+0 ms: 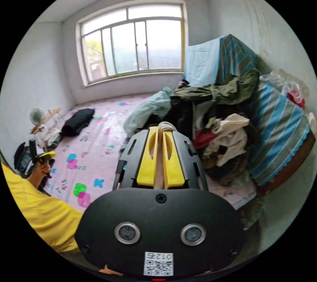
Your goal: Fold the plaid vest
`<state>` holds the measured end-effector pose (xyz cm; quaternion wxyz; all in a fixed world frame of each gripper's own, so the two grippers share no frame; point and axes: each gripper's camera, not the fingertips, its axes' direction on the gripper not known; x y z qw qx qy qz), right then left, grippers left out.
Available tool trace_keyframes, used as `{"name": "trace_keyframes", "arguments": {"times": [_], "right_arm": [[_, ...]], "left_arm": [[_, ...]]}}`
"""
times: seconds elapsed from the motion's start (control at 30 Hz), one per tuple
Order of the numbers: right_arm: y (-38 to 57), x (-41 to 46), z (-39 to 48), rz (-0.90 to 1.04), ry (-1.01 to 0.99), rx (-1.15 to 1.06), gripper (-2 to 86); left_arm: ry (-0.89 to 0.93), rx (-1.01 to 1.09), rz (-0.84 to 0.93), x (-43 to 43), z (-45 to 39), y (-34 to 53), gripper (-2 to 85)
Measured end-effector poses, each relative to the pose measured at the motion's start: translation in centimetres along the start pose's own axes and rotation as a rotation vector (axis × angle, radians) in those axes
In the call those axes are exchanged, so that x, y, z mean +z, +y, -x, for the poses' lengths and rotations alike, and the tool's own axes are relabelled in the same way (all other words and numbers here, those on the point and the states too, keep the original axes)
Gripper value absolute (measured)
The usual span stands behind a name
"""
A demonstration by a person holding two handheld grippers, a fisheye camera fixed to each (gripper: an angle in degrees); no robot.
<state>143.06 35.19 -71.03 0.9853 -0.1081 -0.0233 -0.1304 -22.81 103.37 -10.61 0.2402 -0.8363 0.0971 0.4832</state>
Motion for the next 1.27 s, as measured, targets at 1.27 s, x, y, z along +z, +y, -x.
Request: {"name": "trace_keyframes", "arguments": {"times": [1.27], "right_arm": [[10.6, 41.7, -19.6, 0.254, -0.22, 0.14, 11.8]], "left_arm": [[-0.497, -0.107, 0.442, 36.6, 3.2, -50.8, 1.1]]}}
